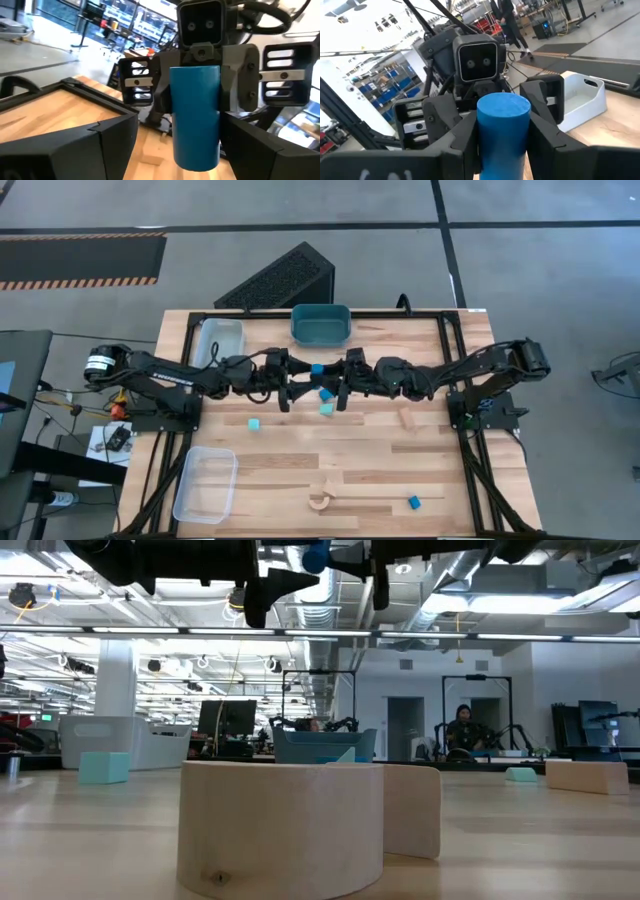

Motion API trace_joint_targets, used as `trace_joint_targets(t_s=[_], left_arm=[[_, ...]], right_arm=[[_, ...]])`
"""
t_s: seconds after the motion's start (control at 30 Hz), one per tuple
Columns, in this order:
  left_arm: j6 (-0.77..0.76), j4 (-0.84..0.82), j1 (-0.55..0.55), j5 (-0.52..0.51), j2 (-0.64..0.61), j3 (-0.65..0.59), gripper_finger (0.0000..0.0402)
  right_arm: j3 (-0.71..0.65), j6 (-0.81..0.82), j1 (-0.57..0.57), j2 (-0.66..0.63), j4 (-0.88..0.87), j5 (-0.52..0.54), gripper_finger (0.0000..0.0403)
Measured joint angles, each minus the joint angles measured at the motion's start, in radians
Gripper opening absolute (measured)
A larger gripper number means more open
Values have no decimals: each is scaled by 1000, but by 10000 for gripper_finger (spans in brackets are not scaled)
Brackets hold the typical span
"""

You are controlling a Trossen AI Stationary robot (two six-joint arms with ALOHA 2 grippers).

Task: Sort & place blocks by color
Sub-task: Put the top blue block into the gray bin

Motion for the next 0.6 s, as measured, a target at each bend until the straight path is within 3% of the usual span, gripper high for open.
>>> trace_joint_targets(t_s=[0.33,0.6], left_arm=[[64,-28,-1,-72,0,0,301],[99,-43,-5,-31,-6,0,317]], right_arm=[[-1,0,0,0,-24,10,140],[-1,9,2,-1,-29,-1,140]])
